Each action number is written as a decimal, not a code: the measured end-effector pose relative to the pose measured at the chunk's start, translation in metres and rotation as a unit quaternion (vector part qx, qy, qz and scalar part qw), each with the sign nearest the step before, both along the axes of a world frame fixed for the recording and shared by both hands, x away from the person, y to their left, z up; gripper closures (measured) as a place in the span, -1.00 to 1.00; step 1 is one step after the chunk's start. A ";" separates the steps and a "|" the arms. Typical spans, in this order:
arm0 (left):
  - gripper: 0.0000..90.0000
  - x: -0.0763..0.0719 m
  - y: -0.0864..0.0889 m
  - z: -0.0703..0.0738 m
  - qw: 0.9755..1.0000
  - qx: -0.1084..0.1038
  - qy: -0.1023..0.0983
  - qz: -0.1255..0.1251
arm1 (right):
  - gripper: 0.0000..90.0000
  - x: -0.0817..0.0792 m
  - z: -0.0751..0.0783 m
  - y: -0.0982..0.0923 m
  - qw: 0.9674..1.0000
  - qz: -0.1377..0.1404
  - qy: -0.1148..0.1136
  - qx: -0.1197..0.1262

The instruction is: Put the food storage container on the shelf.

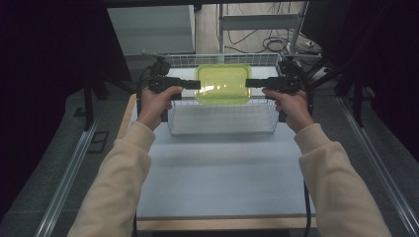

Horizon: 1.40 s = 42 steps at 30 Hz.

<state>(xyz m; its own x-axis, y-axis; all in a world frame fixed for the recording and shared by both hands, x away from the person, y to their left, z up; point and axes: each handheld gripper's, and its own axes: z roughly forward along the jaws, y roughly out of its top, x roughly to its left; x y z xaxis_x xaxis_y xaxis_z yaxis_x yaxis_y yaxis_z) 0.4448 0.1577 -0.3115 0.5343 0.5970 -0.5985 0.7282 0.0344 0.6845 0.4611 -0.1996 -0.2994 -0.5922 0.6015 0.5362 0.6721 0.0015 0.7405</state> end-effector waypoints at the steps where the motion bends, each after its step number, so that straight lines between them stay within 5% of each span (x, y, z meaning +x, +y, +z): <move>1: 0.80 0.001 -0.001 0.001 1.000 0.001 -0.001 0.001 | 0.80 0.001 0.000 0.000 1.000 0.000 -0.001 0.002; 13: 0.80 0.021 -0.004 0.004 1.000 0.005 0.003 0.012 | 0.79 0.019 0.001 0.000 1.000 -0.014 0.009 0.000; 26: 0.79 0.036 -0.010 -0.008 0.999 0.017 0.014 0.029 | 0.79 0.036 -0.005 0.002 0.999 -0.025 0.016 -0.015; 33: 0.79 0.043 -0.011 -0.012 0.999 0.003 0.012 0.042 | 0.77 0.043 -0.011 0.002 0.999 -0.037 0.016 -0.013; 38: 0.73 0.047 -0.013 -0.013 0.999 0.008 0.013 0.052 | 0.69 0.046 -0.011 0.006 0.998 -0.045 0.000 -0.033; 42: 0.59 0.051 -0.016 -0.018 0.998 0.013 0.019 0.063 | 0.47 0.046 -0.015 0.012 0.995 -0.053 -0.018 -0.081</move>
